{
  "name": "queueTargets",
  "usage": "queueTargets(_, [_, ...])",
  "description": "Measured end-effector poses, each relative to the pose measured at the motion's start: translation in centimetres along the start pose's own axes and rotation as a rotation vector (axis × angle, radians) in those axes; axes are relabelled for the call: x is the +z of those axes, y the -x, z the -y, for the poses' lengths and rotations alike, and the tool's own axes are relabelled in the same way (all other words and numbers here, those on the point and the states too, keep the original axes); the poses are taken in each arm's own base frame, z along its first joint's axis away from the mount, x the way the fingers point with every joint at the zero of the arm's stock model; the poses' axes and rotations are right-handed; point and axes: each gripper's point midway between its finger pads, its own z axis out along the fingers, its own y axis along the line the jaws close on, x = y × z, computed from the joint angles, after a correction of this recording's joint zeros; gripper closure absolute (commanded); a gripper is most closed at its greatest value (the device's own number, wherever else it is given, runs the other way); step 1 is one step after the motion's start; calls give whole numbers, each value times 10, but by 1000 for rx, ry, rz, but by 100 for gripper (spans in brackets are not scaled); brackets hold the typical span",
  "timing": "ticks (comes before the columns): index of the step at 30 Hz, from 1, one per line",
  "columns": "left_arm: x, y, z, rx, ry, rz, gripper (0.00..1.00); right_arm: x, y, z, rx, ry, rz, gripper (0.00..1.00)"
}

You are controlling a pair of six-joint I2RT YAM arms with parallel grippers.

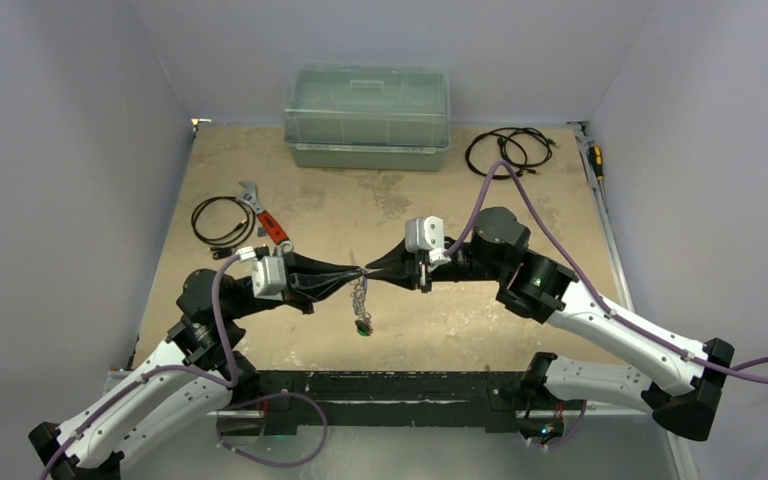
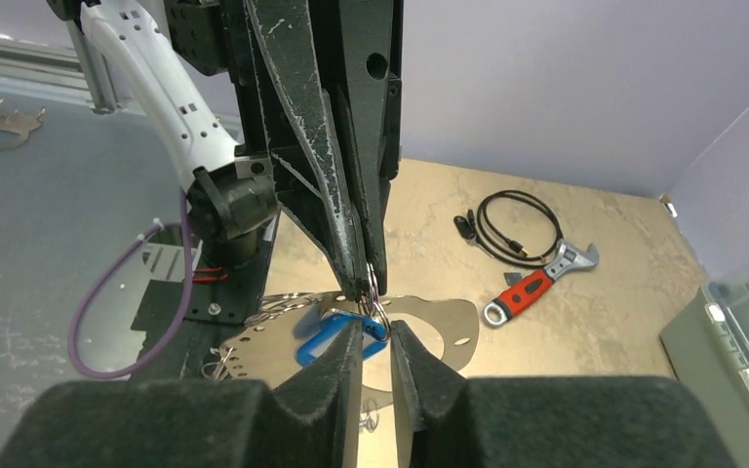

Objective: Put the keys on the keyring

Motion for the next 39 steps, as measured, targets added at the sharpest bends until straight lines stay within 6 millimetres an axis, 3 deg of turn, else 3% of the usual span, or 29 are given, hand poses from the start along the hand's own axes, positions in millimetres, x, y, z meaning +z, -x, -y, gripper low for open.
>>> queueTargets(3, [0,0,0,0,-2,1,100,0,0,0,-2,0,0,100])
queueTargets(39, [1,-3,1,-18,-4,3,100,0,-14,-3,43,-8,-5,97])
